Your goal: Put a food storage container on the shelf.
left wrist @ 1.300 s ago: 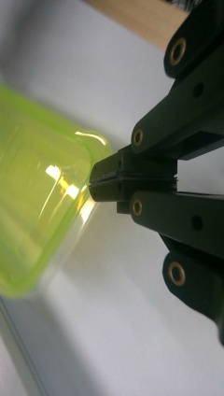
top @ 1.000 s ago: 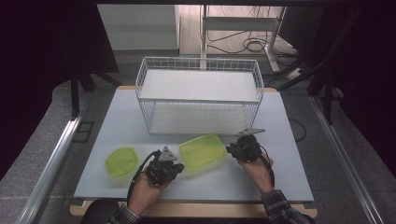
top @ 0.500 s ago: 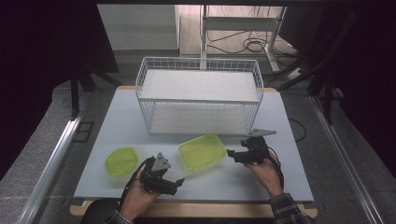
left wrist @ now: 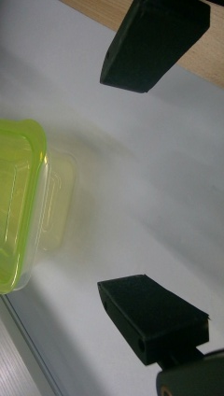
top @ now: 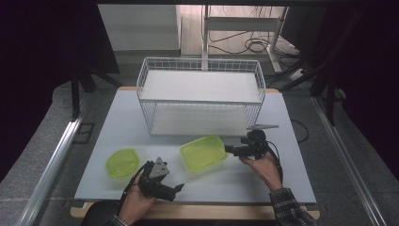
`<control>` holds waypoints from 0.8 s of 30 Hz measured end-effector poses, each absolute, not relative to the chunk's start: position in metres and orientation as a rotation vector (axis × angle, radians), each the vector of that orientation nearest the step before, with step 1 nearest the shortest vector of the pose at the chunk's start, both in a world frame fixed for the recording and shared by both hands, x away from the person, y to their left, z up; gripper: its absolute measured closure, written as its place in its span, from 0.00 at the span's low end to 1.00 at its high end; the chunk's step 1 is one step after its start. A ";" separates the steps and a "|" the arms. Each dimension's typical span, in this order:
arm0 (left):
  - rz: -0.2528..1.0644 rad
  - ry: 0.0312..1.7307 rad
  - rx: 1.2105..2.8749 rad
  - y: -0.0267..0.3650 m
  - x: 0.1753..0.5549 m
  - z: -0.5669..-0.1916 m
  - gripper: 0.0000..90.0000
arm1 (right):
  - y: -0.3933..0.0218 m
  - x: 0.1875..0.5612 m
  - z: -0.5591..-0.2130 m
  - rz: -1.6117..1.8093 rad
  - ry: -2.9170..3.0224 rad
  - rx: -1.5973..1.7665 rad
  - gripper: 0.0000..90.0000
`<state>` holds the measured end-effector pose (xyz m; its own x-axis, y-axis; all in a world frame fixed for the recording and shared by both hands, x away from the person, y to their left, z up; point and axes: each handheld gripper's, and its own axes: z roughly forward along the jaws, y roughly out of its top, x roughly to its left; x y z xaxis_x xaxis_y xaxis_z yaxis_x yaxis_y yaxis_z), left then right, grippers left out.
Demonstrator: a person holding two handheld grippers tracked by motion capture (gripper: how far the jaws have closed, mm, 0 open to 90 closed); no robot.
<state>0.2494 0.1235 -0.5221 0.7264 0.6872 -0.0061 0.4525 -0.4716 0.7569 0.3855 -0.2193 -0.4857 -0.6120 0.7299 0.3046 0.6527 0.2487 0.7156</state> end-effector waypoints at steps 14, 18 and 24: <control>0.401 0.858 2.171 0.126 0.251 -0.524 0.05 | -0.204 0.419 -0.501 1.429 2.567 1.489 0.52; 0.404 0.851 2.182 0.126 0.251 -0.524 0.05 | -0.199 0.427 -0.509 1.427 2.610 1.543 0.67; 0.408 0.844 2.191 0.125 0.251 -0.525 0.05 | -0.203 0.431 -0.512 1.496 2.631 1.703 0.85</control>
